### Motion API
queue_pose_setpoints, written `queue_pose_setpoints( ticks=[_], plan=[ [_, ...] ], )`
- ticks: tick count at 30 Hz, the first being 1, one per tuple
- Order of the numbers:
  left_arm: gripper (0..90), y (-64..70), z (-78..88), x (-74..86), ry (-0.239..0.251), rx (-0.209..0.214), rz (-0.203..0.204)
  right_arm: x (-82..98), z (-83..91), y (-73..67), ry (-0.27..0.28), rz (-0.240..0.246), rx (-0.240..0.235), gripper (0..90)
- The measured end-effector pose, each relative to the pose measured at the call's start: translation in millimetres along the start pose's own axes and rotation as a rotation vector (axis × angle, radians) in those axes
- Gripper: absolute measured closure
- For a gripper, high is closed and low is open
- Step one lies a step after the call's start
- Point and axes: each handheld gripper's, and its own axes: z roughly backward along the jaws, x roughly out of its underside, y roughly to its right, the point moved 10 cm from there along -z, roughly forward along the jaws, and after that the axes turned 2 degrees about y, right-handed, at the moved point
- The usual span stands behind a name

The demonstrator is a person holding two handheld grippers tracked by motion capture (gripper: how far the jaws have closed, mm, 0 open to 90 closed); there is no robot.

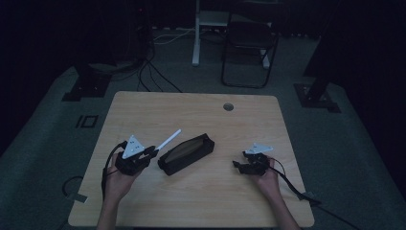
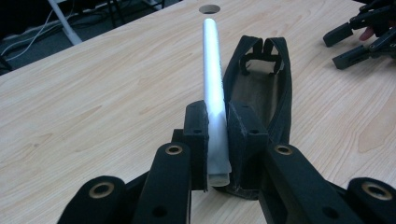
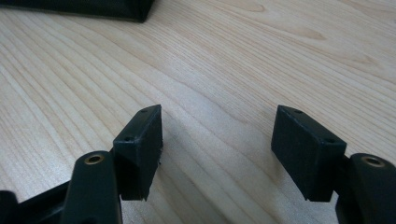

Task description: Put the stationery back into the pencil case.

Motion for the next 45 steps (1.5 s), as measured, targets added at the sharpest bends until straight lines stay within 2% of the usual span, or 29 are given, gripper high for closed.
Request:
queue_pose_setpoints(
  ticks=[45],
  plan=[
    [78.7, 23.6, -22.6, -27.7, 0.028, 0.060, -0.051, 0.0, -0.1, 0.1, -0.001, 0.002, -0.001, 33.6]
  ],
)
